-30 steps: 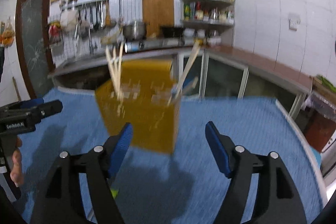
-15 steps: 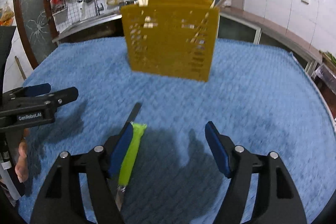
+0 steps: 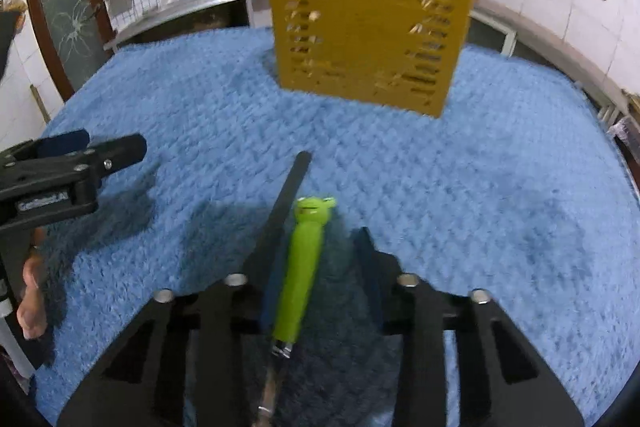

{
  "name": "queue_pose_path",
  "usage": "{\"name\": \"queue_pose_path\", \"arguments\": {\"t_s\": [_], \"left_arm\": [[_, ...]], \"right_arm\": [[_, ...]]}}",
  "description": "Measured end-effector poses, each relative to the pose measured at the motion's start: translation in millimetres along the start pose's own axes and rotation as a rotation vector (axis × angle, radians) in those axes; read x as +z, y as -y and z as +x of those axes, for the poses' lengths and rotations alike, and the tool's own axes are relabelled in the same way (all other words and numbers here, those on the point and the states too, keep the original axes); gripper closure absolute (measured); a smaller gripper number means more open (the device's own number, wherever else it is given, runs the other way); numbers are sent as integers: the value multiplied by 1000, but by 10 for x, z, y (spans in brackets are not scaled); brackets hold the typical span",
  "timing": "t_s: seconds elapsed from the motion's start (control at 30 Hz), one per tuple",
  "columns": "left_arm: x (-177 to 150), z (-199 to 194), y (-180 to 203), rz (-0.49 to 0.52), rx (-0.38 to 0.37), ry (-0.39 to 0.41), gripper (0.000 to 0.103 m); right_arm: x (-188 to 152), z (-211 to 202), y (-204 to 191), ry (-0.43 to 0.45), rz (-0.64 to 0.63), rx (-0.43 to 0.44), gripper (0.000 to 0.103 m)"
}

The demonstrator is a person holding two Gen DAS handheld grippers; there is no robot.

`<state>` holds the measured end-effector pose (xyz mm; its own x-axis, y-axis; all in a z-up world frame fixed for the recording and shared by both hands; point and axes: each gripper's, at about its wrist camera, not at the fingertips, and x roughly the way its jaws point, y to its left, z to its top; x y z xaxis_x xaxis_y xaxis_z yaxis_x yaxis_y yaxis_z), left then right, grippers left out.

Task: Organize utensils
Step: 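Close the right tool on the green frog-handled fork, then close the left tool on the metal spoon while the right tool lifts the fork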

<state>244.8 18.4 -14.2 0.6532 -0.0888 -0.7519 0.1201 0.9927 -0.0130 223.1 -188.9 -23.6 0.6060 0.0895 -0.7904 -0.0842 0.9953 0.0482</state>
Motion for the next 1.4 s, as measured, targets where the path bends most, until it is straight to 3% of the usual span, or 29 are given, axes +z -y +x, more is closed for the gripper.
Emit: {"name": "queue_pose_path", "arguments": {"t_s": [0.07, 0.13, 0.37, 0.5, 0.67, 0.73, 0.9, 1.13, 1.23, 1.27, 1.4], "left_arm": [[12, 1, 66, 0, -11, -12, 7], [25, -12, 123, -2, -28, -14, 7], [86, -44, 457, 13, -96, -28, 8], [91, 40, 673, 18, -154, -82, 20], [99, 108, 1029, 89, -169, -120, 27], [120, 154, 1174, 128, -158, -147, 33], [159, 330, 1338, 165, -141, -243, 68], [242, 439, 1362, 136, -121, -279, 70], [291, 476, 1326, 120, -111, -280, 83], [331, 503, 1309, 111, -113, -282, 92], [357, 497, 1163, 47, -168, -280, 95]], "right_arm": [[34, 20, 19, 4, 5, 4, 83], [65, 6, 90, -6, 26, 32, 85], [143, -147, 546, -3, 67, 19, 85], [160, -178, 778, -18, 70, -11, 85], [144, -231, 1036, -22, 96, -34, 85], [122, -233, 1089, -24, 101, -38, 85], [94, -228, 1193, -34, 117, -29, 85], [118, -191, 1235, -37, 130, -22, 85], [128, -183, 1224, -34, 134, -19, 85], [126, -188, 1222, -31, 135, -18, 86], [137, -222, 1193, -24, 130, -12, 86]]}}
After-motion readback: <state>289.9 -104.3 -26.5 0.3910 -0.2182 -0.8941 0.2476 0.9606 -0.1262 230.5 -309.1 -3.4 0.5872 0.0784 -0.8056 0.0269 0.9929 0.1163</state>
